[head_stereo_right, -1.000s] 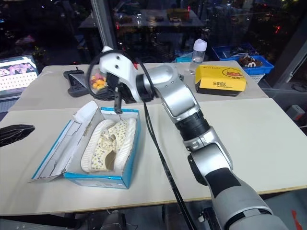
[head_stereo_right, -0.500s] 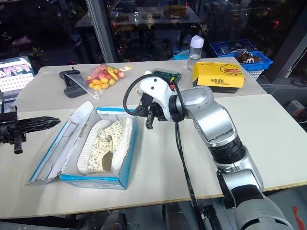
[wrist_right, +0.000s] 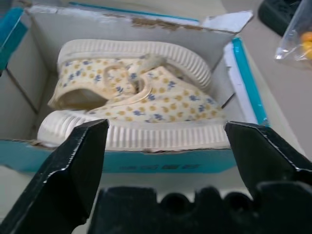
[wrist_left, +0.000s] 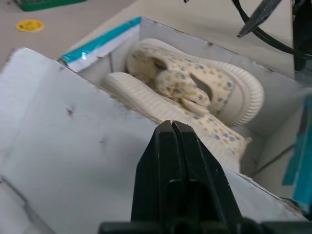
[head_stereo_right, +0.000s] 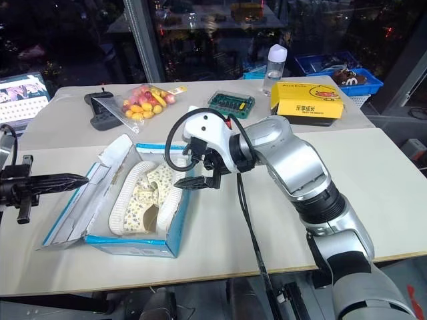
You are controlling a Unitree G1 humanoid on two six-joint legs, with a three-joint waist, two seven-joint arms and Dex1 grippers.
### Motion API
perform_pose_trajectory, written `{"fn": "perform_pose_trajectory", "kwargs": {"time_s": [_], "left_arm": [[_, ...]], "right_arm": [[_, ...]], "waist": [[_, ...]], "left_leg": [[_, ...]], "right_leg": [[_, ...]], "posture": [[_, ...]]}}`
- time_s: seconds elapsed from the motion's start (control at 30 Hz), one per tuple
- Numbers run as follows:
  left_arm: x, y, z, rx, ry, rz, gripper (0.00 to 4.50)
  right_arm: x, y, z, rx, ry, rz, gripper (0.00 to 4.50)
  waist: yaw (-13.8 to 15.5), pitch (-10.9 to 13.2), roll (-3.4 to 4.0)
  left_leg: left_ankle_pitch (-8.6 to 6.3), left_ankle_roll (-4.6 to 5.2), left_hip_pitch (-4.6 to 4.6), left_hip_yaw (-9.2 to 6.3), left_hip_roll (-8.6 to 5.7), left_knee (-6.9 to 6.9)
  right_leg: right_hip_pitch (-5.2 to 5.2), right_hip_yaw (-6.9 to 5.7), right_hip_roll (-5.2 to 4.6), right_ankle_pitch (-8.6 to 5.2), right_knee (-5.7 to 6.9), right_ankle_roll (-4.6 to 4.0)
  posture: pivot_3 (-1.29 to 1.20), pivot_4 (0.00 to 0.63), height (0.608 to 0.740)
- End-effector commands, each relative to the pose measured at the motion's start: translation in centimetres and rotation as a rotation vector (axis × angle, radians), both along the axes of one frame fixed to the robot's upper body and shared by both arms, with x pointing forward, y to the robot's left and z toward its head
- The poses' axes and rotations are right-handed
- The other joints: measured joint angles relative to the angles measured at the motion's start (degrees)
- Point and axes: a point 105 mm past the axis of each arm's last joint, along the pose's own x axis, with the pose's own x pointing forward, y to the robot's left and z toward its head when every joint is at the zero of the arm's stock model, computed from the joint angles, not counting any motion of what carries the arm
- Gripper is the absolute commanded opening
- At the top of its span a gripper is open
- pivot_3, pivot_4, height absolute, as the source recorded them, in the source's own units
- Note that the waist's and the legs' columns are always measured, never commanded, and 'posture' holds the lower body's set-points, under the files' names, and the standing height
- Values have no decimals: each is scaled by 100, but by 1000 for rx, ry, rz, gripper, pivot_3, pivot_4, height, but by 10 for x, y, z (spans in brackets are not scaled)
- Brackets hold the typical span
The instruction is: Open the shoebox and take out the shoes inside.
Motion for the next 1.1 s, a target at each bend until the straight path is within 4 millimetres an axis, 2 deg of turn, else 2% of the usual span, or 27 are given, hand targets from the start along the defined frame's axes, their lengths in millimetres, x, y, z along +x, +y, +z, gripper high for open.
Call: {"fn": "perform_pose_trajectory", "kwargs": {"time_s": [0.03, 0.17, 0.27, 0.47, 0.57, 0.6, 0.63, 0.77, 0.87, 1.1], "left_arm": [[-13, -4, 11, 28, -31, -34, 0], [-19, -9, 13, 38, -31, -49, 0], [-21, -8, 17, 40, -35, -48, 631], [-21, -4, 22, 56, -74, -17, 2760], [-21, -2, 23, 53, -87, -3, 3718], [-21, -2, 23, 52, -86, -2, 3950], [-21, -2, 22, 53, -87, -2, 4422], [-21, -3, 22, 51, -90, 2, 4467], [-20, -2, 21, 50, -94, 9, 4467], [-18, 0, 18, 47, -84, 11, 4467]], "right_arm": [[-3, 25, 14, 21, -62, 67, 4421], [1, 40, 13, 11, -61, 95, 4421], [1, 45, 11, -10, -72, 120, 4500], [14, 52, 17, 0, -86, 98, 4500], [22, 54, 20, -1, -96, 83, 4500], [24, 55, 20, -5, -97, 81, 4500], [25, 56, 19, -12, -95, 82, 4500], [30, 60, 0, -72, -82, 92, 4500], [30, 63, -7, -99, -71, 99, 4500], [22, 72, 0, -147, -34, 137, 4500]], "waist": [[-13, 6, 0], [6, 11, 1], [39, 12, 3], [29, 13, 4], [23, 12, 3], [19, 12, 3], [18, 11, 5], [6, 5, 5], [-8, 5, 7], [-6, 4, 8]], "left_leg": [[0, 0, -10, 0, 1, 12], [3, -7, -76, -12, 1, 81], [8, -17, -129, -15, 0, 138], [8, -17, -160, -19, 0, 172], [8, -17, -160, -20, 0, 160], [8, -16, -159, -21, 0, 153], [8, -16, -157, -22, 0, 146], [7, -11, -119, -22, -2, 72], [5, -4, -55, -22, -3, 21], [1, 5, 41, -20, -5, -109]], "right_leg": [[-14, 0, 0, -8, 16, 9], [-93, 1, 2, -32, 111, -23], [-140, 2, 1, -37, 165, -35], [-161, 1, -1, -37, 180, -34], [-160, 0, -1, -34, 174, -29], [-159, -2, -1, -18, 169, 0], [-157, -3, -1, -17, 163, 1], [-117, -5, 0, 7, 88, -27], [-46, -11, 0, 9, 28, -27], [60, -22, -1, 9, -112, -21]], "posture": [[0, 150, 643], [0, 150, 643], [0, 150, 643], [0, 150, 643], [0, 150, 643], [0, 150, 643], [0, 150, 643], [0, 150, 643], [0, 150, 643], [0, 150, 643]]}}
